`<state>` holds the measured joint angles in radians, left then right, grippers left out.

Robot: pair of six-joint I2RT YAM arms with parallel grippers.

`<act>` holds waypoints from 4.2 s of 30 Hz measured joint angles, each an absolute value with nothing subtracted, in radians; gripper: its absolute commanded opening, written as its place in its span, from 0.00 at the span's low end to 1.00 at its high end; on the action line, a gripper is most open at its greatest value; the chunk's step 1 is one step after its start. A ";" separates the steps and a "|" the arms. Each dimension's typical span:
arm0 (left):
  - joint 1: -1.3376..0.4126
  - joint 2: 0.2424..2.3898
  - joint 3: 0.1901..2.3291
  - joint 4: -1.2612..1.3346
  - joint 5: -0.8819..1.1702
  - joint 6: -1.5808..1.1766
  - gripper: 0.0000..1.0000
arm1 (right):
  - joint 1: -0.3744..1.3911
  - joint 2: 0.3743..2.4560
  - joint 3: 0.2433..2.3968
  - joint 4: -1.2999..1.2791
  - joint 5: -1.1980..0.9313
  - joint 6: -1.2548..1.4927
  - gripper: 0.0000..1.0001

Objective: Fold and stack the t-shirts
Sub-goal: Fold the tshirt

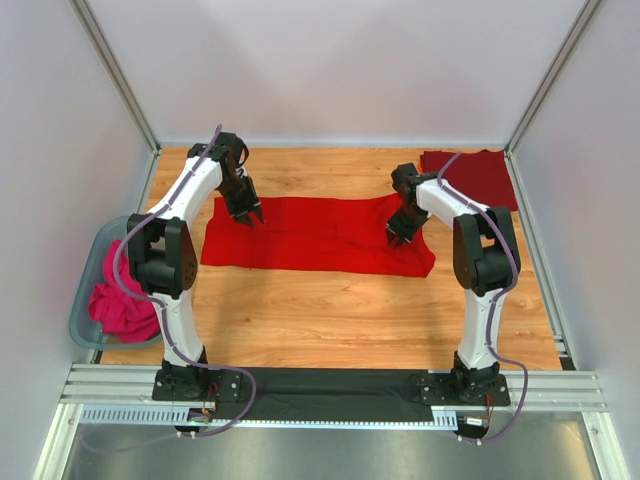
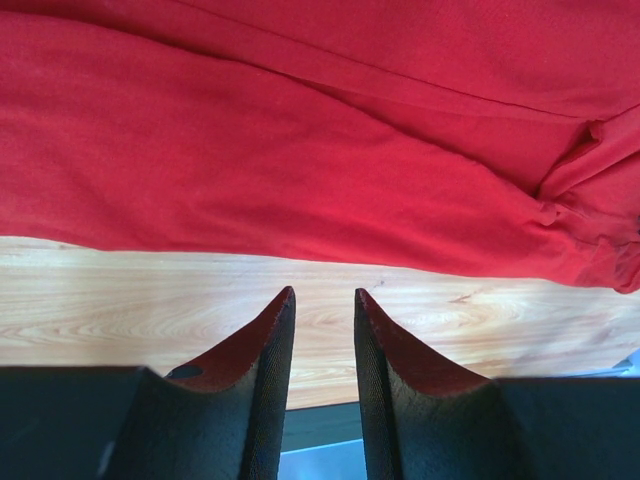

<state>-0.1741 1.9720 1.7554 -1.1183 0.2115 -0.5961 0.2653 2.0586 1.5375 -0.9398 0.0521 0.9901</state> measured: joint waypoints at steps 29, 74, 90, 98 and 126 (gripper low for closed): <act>-0.174 1.972 1.755 -1.122 0.208 -0.599 0.37 | 0.281 2.059 1.614 -0.882 0.006 0.942 0.00; -0.174 1.972 1.747 -1.119 0.188 -0.620 0.40 | 0.318 2.309 1.911 -0.537 -0.389 0.801 0.31; -0.199 1.998 1.644 -1.041 0.253 -0.521 0.41 | 0.246 2.151 1.740 -0.881 -0.115 0.776 0.32; -0.199 2.012 1.510 -1.049 0.192 -0.545 0.42 | 0.238 2.214 1.760 -0.886 -0.055 0.701 0.32; -0.231 2.013 1.535 -1.100 0.083 -0.450 0.32 | 0.150 2.534 2.308 -0.749 -0.365 0.540 0.42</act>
